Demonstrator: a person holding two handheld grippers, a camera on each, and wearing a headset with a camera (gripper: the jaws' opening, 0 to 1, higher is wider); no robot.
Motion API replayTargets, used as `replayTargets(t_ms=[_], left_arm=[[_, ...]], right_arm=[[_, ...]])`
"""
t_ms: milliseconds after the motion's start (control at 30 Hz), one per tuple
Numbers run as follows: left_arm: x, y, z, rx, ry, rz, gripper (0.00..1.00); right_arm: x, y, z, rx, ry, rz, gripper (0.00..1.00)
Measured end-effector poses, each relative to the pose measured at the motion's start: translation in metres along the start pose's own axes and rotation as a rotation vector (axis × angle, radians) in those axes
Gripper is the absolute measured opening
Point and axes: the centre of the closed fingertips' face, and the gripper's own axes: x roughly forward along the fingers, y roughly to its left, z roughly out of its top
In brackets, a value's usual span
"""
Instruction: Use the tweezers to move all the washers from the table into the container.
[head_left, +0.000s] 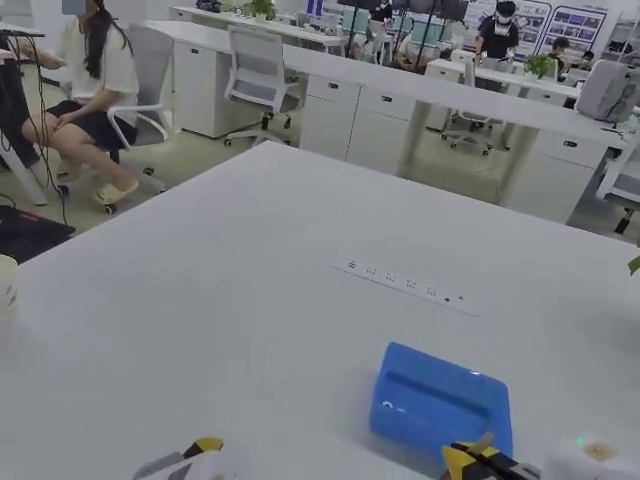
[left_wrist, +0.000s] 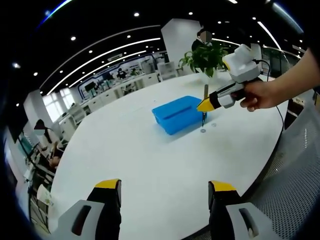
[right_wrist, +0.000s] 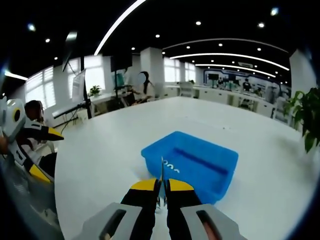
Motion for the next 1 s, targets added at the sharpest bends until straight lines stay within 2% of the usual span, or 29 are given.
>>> replayTargets(t_ms=[233,300,533,767,1000], left_arm=[[0.000,0.001,-0.001,-0.005,0.008,0.003,0.72],[0.000,0.001,-0.001,-0.002,0.010,0.003,0.72],[0.001,0.001,-0.002,-0.002,0.013,0.003,0.72],[0.001,0.001,-0.002,-0.001,0.013,0.003,0.71],[0.000,0.000,-0.002,0.001,0.011,0.002,0.71]], right_arm=[[0.004,-0.004,-0.008,0.013,0.019,-0.002,0.03],[0.003,-0.006,-0.008,0.048,0.011,-0.005,0.03],[0.001,-0.004,-0.007,0.061,0.002,0.004,0.03],[0.000,0.002,-0.012,0.018,0.017,0.008,0.03],[-0.002,0.007,-0.013,-0.008,0.000,0.016,0.03]])
